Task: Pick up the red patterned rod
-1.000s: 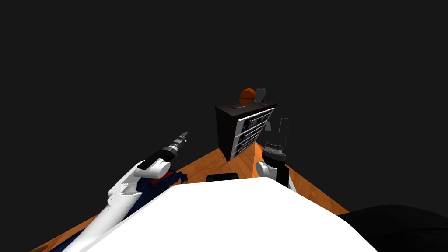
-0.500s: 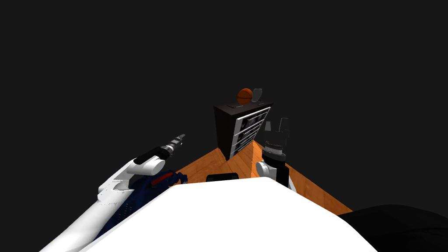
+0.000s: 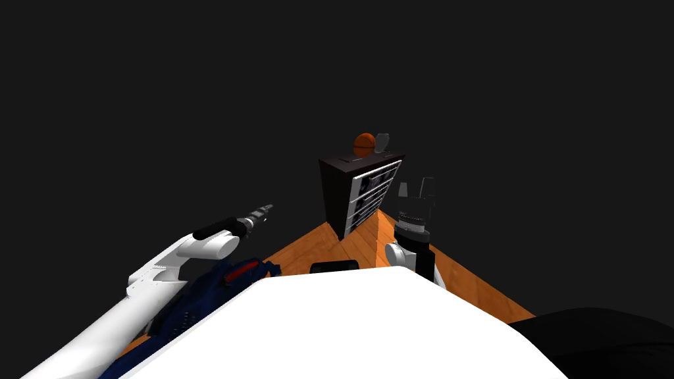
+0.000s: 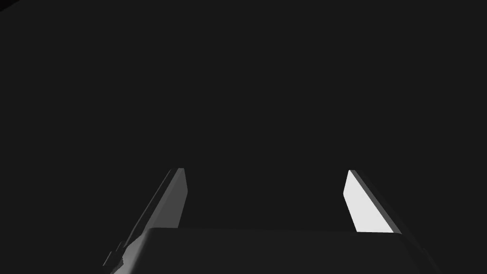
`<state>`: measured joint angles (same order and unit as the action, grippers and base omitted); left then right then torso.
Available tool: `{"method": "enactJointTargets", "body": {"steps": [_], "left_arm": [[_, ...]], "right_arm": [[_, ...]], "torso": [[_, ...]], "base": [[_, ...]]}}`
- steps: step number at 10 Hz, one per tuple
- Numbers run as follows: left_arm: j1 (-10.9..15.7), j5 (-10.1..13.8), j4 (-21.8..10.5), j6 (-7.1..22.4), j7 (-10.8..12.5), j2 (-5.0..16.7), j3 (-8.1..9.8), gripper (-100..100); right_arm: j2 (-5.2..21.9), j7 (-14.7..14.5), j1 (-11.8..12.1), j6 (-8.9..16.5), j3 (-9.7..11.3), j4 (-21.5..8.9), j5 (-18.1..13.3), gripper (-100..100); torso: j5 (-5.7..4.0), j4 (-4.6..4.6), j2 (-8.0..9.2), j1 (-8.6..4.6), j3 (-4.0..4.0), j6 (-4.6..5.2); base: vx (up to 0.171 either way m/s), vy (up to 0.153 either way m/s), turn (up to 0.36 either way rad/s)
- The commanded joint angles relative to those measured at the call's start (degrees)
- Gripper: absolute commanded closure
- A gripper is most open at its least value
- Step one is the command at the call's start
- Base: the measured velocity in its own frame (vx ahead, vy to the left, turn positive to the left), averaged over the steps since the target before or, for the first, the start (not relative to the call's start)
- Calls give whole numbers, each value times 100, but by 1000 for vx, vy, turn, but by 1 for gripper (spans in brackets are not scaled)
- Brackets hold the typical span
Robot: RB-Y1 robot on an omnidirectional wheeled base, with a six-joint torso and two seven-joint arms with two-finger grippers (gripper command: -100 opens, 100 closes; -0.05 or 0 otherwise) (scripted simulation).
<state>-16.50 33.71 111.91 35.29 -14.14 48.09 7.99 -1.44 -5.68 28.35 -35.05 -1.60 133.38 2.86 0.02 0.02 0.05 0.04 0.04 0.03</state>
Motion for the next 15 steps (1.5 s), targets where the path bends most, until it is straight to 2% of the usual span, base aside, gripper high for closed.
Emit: {"method": "enactJointTargets", "body": {"steps": [1,2,3,4,5,6,7,8,9,10,11,12,13,14,15], "left_arm": [[58,249,-143,286,-66,286,45,-100],[58,249,-143,338,-66,310,45,-100],[132,515,-386,571,-176,562,156,-100],[132,602,-386,702,-176,721,156,-100],[132,602,-386,763,-176,721,156,-100],[202,877,-633,956,-285,978,267,-100],[202,961,-633,1083,-285,1134,267,-100],[202,961,-633,1176,-285,1134,267,-100],[266,1222,-882,1398,-391,1393,376,-100],[266,1312,-882,1578,-391,1535,376,-100],[324,1458,-1115,1793,-495,1703,481,-100],[324,1569,-1130,1965,-495,1851,481,-100],[324,1686,-1130,1965,-495,1962,481,-100],[374,1900,-1378,2196,-596,2166,579,-100],[374,2050,-1378,2337,-596,2351,579,-100]], "right_arm": [[0,0,0,0,0,0,0,0],[0,0,1,0,0,0,0,0],[0,0,1,0,-1,0,0,0],[0,0,0,0,0,0,0,0],[0,0,1,0,0,0,0,0],[0,0,1,0,-1,0,0,0],[0,0,0,0,0,0,0,0],[0,0,1,0,0,0,0,0],[0,0,1,0,-1,0,0,0],[0,0,0,0,0,0,0,0],[0,0,1,0,0,0,0,0],[0,0,1,0,0,0,0,0],[0,0,1,0,0,0,0,0],[0,0,2,0,-1,0,0,0],[0,0,0,0,0,0,0,0]], "torso": [[0,0,0,0,0,0],[0,0,0,1,0,-4],[1,0,-3,-3,-1,-5],[-1,0,-1,-5,-1,0],[0,0,-2,-5,-1,-4],[0,-1,-5,-5,-2,-5],[-2,-1,-5,-8,-3,1],[-1,-1,-6,-8,-3,-3],[0,-1,-7,-8,-3,-6],[-2,-2,-9,-13,-5,2],[-2,-2,-10,-11,-5,-4],[-2,-3,-13,-15,-7,1],[-3,-3,-12,-15,-7,-5],[-2,-2,-10,-12,-5,-7],[-4,-3,-14,-18,-8,2]], "base": [[-26,14,-97],[-13,5,10],[-26,-5,-180],[-24,1,-108],[-8,1,18],[-13,-10,-192],[-13,-5,-111],[0,0,0],[-4,-19,-205],[-5,-13,-125],[2,-27,-194],[6,-24,-131],[3,-10,9],[10,-32,-230],[16,-27,-139]]}}
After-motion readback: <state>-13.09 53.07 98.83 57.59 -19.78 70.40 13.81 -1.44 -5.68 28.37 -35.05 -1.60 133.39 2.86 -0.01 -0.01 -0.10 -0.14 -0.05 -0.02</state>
